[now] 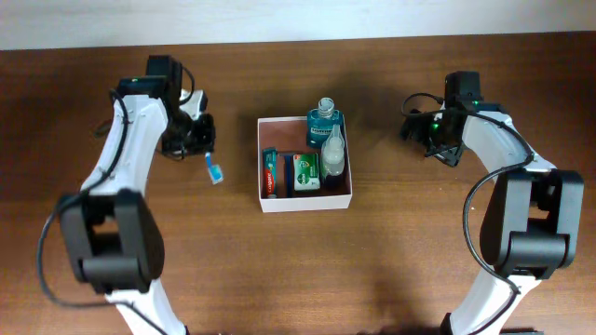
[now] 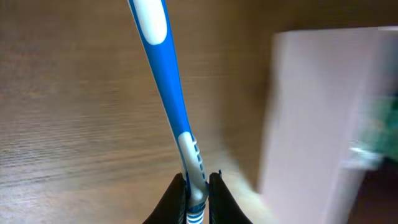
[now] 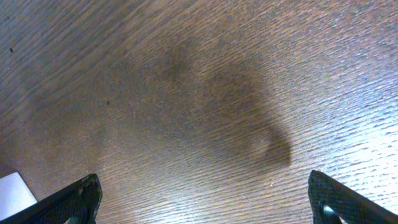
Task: Pack container
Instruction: 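Move the left gripper to the blue toothbrush and grasp it, then lower the toothbrush into the box's left side and release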
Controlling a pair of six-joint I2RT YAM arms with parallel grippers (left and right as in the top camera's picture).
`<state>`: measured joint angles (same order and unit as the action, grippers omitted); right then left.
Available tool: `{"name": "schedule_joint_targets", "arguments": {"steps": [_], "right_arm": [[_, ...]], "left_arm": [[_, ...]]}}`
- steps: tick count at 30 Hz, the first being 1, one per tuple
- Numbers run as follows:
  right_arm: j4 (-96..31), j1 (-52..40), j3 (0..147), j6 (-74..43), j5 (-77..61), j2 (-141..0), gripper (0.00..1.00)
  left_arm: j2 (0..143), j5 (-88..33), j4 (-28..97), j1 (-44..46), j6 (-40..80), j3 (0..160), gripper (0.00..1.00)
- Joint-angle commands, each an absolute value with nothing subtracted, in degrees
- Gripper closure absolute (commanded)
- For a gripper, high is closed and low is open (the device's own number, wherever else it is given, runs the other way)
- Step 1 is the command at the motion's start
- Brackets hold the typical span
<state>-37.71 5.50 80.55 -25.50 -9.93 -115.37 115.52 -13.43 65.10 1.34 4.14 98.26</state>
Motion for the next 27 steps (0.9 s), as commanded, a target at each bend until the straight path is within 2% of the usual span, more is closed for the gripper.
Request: {"name": "schedule_joint_targets", "arguments": {"steps": [1, 9, 15, 27], "right_arm": [[-37.7, 5.7, 80.4, -25.3, -9.4, -115.8, 0.01], [-37.7, 5.7, 80.4, -25.3, -9.4, -115.8, 0.01], [-37.7, 5.7, 80.4, -25.3, -9.4, -115.8, 0.02], [-37.7, 5.7, 80.4, -25.3, -9.4, -115.8, 0.01]], "left_arm": [[105.9, -18.3, 63.4, 5.3, 6.3, 100.2, 1.00], [104.6, -18.0, 57.9, 14.7, 9.8, 100.2, 0.99], [106.5, -12.7, 55.3, 20.8, 13.7, 100.2, 0.99], [112.5, -12.2, 55.6, 23.6, 14.1, 100.2, 0.98]]}}
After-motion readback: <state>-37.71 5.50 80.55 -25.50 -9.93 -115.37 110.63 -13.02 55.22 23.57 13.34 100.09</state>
